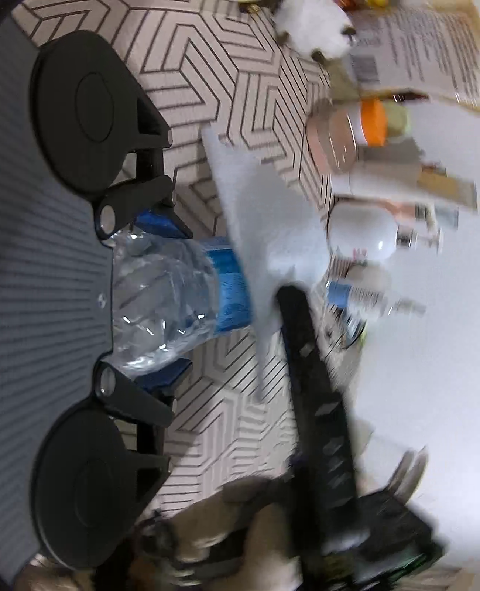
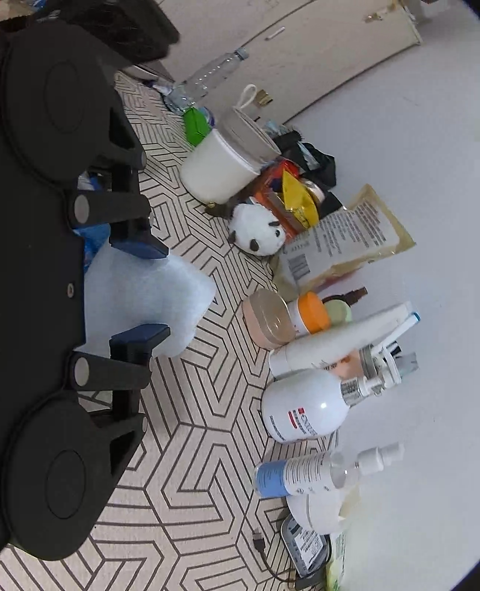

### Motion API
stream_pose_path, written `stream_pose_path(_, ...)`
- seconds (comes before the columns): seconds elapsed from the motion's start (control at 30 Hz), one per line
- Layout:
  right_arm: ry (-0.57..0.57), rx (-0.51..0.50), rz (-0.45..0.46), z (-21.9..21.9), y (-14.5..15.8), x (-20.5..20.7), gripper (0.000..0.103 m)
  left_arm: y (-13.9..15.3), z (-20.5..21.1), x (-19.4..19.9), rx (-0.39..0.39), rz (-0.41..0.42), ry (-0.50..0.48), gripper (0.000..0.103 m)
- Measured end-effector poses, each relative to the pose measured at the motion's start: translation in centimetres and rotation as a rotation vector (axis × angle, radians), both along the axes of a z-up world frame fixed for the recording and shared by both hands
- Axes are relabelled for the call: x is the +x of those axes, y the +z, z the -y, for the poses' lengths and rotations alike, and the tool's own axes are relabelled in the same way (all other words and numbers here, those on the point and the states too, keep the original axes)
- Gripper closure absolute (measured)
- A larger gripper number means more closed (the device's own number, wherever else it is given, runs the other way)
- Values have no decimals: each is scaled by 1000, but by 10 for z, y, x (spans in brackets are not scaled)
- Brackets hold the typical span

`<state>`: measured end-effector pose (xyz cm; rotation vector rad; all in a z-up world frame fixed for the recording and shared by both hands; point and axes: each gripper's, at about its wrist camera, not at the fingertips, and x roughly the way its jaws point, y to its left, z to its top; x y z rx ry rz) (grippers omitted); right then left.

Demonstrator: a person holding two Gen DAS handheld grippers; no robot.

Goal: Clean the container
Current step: 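Rub the white wipe along the bottle body with the right gripper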

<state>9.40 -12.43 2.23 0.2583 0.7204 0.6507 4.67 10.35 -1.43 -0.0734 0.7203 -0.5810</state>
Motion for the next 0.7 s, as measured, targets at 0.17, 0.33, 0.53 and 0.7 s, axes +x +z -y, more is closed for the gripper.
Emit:
stream_pose_path(0.17, 64, -24, -1, -14, -3, -5, 58, -3, -4, 5, 13, -14, 66, 35)
stream_pose_path(0.33, 157, 6, -30, -25, -5, -10, 58, -2, -5, 9, 12, -16, 81, 35)
stream_pose_path(0.53, 221, 31, -69, -25, -5, -14, 58, -1, -4, 9, 18, -13, 83, 35)
stream_pose_path(0.7, 152, 37, -21, -26, -8, -10, 58, -2, -2, 6, 49, 7, 113, 36)
